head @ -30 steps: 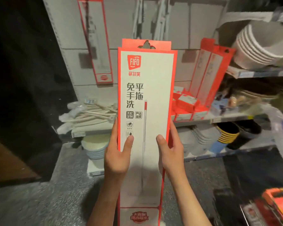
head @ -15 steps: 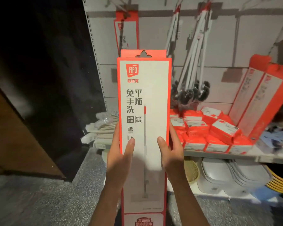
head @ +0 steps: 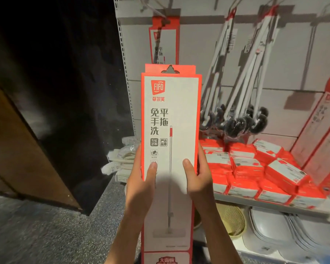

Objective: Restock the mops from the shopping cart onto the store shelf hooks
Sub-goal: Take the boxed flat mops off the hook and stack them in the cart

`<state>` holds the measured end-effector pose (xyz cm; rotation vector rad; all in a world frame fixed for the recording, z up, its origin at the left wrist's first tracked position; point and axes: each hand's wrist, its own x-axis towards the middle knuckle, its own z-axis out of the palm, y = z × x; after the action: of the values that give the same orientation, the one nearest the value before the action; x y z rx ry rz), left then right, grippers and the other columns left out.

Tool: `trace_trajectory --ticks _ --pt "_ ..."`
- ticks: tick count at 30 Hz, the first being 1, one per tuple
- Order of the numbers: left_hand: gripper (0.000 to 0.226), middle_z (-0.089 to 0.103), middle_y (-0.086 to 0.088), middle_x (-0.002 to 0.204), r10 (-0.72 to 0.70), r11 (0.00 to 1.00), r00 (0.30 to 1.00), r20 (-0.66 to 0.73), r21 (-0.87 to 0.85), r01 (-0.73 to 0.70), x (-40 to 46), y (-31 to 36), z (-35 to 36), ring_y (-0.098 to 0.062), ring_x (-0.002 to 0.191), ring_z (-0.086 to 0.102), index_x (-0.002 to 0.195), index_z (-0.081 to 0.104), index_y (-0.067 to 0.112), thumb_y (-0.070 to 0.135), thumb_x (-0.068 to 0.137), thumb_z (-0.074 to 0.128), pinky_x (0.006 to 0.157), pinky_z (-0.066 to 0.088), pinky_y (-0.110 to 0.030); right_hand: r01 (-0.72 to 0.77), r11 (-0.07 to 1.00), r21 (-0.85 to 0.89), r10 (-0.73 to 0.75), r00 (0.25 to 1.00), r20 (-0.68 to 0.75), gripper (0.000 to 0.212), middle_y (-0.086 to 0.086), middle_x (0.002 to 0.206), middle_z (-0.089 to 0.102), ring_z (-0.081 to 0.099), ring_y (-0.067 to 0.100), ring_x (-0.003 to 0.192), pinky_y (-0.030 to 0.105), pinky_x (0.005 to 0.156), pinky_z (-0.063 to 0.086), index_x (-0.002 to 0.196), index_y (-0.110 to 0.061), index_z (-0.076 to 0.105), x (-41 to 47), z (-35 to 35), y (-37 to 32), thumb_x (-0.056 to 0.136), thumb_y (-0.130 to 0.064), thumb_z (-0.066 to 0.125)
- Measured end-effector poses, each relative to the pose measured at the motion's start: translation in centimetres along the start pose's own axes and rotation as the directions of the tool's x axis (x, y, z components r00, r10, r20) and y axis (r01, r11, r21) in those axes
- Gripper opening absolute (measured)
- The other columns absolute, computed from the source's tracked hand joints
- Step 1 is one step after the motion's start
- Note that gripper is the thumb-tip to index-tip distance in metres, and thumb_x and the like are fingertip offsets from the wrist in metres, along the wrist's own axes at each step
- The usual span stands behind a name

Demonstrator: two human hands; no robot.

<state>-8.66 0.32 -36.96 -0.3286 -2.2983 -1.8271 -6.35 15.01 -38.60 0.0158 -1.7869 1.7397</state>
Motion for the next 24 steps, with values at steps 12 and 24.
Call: trace_trajectory --ticks 12,24 --pt "0.051 0.052 0.017 0.147 0.157 0.987 0.984 0.085 0.013 -0.159 12.6 -5.4 -3.3 -0.003 0.131 0.053 0.155 0.033 0.035 0.027 0.106 0.047 0.105 0.051 -0.039 0.021 0.999 -0.029 -0.024 0.993 -0.12 0.053 -0.023 0.143 0.054 0.046 -0.003 0.135 0.011 0.105 0.038 0.149 -0.017 0.043 8.1 8.4 2.6 0.101 0.003 0.049" --pt "0.051 0.047 0.033 0.145 0.163 0.985 0.95 0.268 -0.103 -0.14 24.6 -6.2 -6.1 -0.007 0.133 0.053 0.148 0.021 0.06 0.052 0.103 0.044 0.106 0.048 -0.055 0.03 0.992 -0.126 -0.058 0.973 -0.224 0.055 -0.022 0.142 0.054 0.047 -0.007 0.132 0.007 0.101 0.039 0.147 -0.027 0.047 15.4 14.9 3.3 0.099 -0.002 0.055"
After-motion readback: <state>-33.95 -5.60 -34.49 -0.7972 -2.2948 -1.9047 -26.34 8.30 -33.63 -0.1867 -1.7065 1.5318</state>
